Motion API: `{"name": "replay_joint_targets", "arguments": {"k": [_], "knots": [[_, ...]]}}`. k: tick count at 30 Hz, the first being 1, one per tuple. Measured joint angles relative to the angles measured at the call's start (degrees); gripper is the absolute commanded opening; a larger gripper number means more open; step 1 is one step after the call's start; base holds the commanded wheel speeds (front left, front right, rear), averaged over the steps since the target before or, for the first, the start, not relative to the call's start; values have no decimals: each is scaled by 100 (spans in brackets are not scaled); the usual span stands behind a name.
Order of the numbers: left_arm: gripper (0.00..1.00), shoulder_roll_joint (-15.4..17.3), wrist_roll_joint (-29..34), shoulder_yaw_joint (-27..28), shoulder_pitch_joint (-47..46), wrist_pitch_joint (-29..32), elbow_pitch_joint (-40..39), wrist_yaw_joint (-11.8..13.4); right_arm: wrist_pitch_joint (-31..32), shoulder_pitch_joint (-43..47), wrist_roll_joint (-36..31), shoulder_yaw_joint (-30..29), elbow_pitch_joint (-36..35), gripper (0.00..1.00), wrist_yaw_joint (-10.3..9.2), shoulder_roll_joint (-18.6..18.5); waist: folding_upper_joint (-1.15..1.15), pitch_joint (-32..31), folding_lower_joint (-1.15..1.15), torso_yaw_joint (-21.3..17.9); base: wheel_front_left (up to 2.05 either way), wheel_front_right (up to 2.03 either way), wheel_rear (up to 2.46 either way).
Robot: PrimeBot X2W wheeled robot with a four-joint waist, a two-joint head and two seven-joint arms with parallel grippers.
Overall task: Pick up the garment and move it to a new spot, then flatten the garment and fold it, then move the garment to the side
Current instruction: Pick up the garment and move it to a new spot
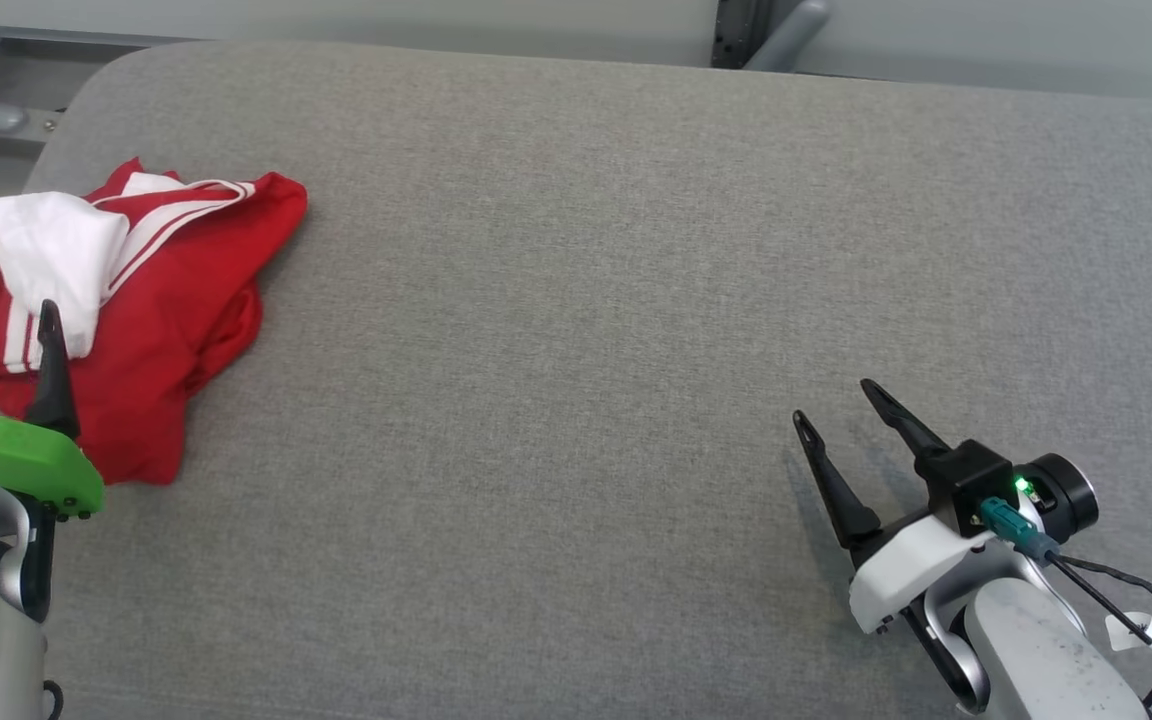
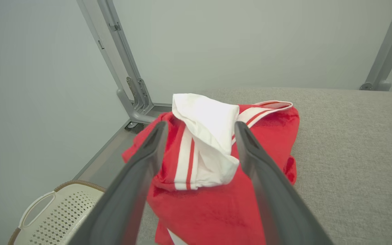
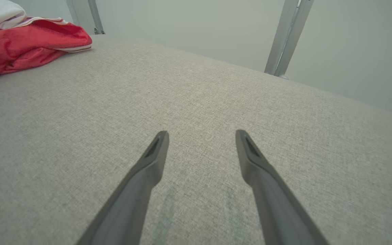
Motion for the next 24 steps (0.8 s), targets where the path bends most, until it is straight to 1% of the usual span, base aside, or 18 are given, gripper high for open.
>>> {"name": "replay_joint_targets", "arguments": {"k": [7, 13, 14, 15, 16, 17, 18, 22, 24], "knots": [[100, 0, -178, 156, -5, -1, 324, -1, 0, -14, 8, -48, -2, 100, 0, -66, 0, 147, 0, -241, 0, 0, 0], [100, -54, -101, 397, -35, 0, 571, 133, 0, -98, 16, -46, -30, 100, 0, -80, 0, 322, 0, -456, 0, 0, 0], [85, -73, -66, 411, -50, 0, 595, 151, 0, -98, 18, -48, -37, 100, 0, -81, 0, 344, 0, -475, 0, 0, 0], [68, -85, -42, 434, -80, 0, 632, 168, 0, -98, 21, -48, -46, 100, 0, -82, 0, 366, 0, -489, 0, 0, 0], [46, -96, -32, 467, -120, 0, 664, 177, 0, -99, 25, -49, -59, 100, 0, -87, 0, 390, 0, -499, 0, 0, 0], [26, -98, -21, 489, -149, 0, 677, 188, 0, -104, 25, -46, -63, 100, 0, -94, 0, 414, 0, -508, 0, 0, 0], [0, -97, 11, 510, -175, 0, 691, 205, 0, -119, 26, -40, -64, 100, 0, -104, 0, 439, 0, -517, 0, 0, 0], [0, -87, 121, 592, -264, 0, 683, 253, 0, -232, 34, -25, -67, 100, 0, -120, 0, 517, 0, -559, 0, 0, 0], [0, -64, 250, 566, -268, 0, 474, 244, 0, -235, 42, -35, -62, 100, 0, -104, 0, 514, 0, -576, 0, 0, 0]]}}
